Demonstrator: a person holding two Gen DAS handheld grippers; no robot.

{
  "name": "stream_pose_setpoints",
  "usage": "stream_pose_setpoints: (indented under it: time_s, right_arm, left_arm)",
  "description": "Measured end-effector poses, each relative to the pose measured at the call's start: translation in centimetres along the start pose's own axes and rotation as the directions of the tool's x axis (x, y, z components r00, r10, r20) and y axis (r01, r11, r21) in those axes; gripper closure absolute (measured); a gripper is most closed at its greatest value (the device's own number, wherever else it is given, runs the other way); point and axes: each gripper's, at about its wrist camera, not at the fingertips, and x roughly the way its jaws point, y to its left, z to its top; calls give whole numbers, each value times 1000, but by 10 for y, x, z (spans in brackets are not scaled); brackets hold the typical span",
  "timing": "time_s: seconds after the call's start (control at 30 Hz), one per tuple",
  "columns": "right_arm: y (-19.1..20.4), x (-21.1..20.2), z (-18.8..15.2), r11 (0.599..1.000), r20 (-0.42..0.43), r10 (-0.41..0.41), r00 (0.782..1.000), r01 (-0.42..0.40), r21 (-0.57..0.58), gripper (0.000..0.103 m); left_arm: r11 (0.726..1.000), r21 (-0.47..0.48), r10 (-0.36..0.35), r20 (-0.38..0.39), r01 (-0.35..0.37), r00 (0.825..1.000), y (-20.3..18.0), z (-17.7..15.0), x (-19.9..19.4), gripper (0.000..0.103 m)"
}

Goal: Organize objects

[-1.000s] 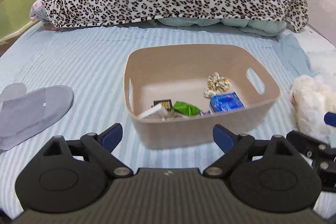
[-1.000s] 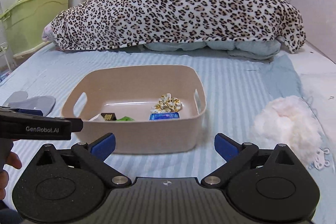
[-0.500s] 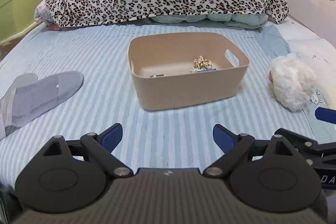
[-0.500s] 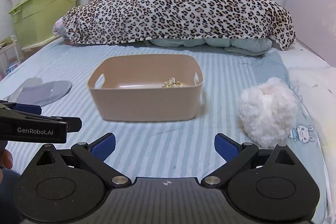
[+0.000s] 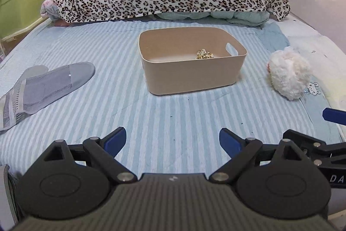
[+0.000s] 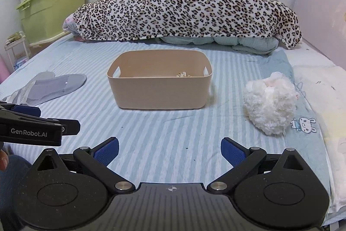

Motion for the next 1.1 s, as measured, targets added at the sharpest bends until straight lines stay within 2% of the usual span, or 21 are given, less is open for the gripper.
stream_pose_setpoints:
  time_s: [0.13, 0.6, 1.1]
  right_arm:
    - [-1, -9, -3, 1000, 8, -3, 1000, 3, 8, 1]
    - [-1, -28, -4, 1000, 36, -14, 999, 13, 26, 1]
    - [4, -32, -6, 1000, 37, -10, 999, 10, 7, 1]
  left_arm:
    - [1000, 15, 16, 22, -17, 1000, -2, -6, -13, 10]
    - [1000, 10, -25, 55, 25, 998, -1, -10, -42, 10]
    - [999, 35, -34, 53, 32, 998, -4, -12, -45, 10]
